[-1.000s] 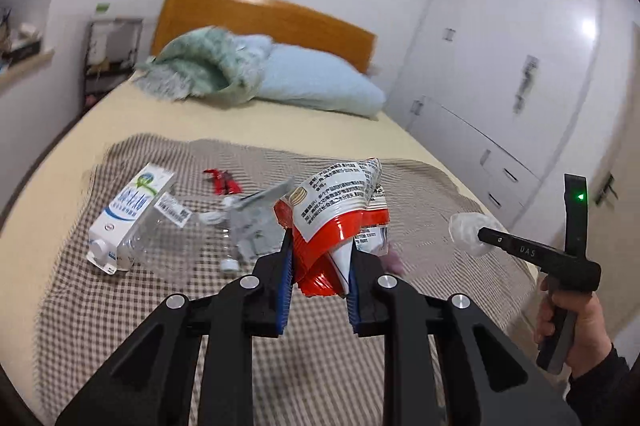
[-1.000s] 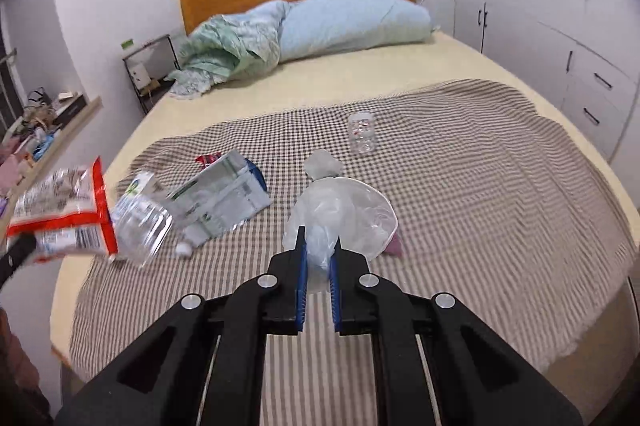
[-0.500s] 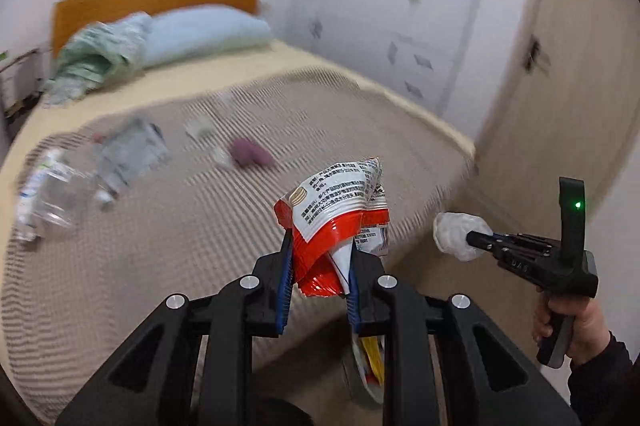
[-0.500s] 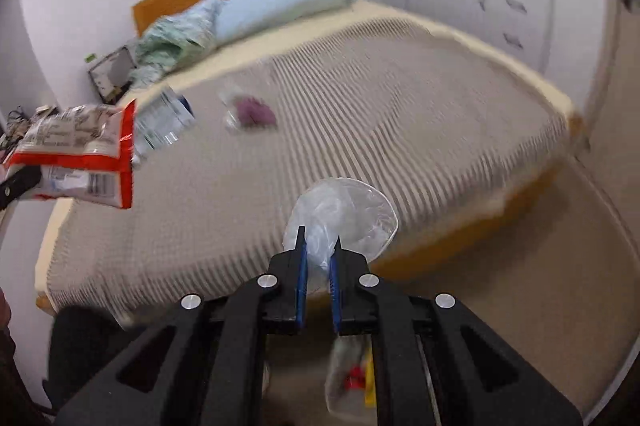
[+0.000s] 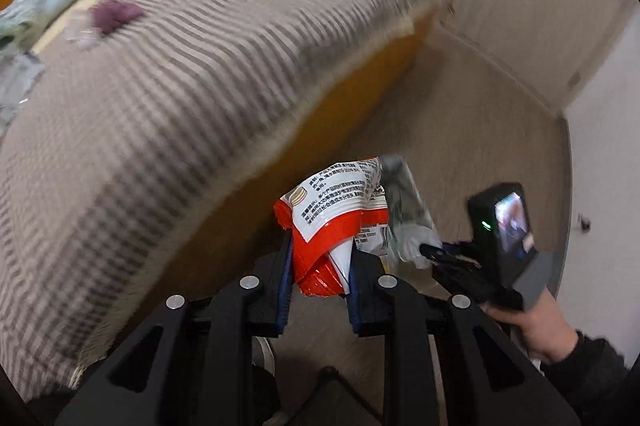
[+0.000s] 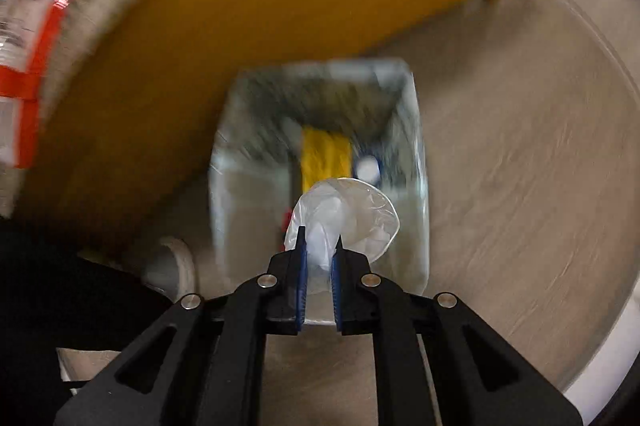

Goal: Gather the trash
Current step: 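Carry the red-white wrapper and clear bag down over the floor bin, then open both grippers over the bin, dropping the wrapper and bag, then move both grippers back up over the bed toward the remaining trash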

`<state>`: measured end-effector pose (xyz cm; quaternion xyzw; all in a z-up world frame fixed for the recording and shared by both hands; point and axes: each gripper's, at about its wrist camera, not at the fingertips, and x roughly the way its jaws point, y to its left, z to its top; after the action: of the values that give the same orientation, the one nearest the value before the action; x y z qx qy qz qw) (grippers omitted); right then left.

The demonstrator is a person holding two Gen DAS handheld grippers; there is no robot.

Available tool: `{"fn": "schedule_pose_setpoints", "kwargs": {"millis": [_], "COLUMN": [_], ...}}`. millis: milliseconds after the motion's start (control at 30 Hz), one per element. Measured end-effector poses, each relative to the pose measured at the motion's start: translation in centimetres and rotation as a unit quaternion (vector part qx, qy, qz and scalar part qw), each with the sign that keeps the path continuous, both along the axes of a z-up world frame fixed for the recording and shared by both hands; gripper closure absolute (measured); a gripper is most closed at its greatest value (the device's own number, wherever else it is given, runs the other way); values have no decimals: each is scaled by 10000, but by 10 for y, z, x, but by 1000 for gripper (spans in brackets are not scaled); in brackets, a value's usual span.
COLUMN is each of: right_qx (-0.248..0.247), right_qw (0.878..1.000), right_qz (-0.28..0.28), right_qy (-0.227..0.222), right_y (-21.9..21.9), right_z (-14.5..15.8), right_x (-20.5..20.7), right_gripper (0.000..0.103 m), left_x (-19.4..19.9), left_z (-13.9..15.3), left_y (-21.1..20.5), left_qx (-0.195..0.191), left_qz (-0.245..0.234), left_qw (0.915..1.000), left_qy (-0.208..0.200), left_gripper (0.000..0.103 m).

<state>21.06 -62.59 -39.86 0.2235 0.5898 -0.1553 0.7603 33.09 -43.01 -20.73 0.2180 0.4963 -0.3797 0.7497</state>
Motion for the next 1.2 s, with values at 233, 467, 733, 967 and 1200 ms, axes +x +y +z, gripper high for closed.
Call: {"fn": "schedule_pose_setpoints", "kwargs": {"millis": [233, 467, 733, 967, 1200], "right_qx": [142, 419, 222, 273, 192], "right_qw": [9988, 9868, 9885, 9891, 9908], "right_qz": [-445, -1497, -1472, -1407, -1298], "right_qy": [126, -462, -251, -350, -326], "right_y": [-9, -30, -29, -23, -19], "right_z": [-39, -10, -18, -15, 2], "right_x": [-36, -100, -114, -105, -95], "right_gripper": [43, 43, 43, 43, 43], "left_x": [-5, -14, -14, 2, 4], "left_z": [-81, -162, -187, -167, -144], "left_y": [-38, -86, -111, -91, -73], "left_qx": [785, 1688, 1610, 1335, 1122], "left_qz": [-194, -419, -717, -104, 143], "left_qw": [9960, 9836, 9822, 9906, 9936], "left_qy": [368, 486, -644, -271, -82], "left_gripper": [83, 80, 7, 7, 7]}}
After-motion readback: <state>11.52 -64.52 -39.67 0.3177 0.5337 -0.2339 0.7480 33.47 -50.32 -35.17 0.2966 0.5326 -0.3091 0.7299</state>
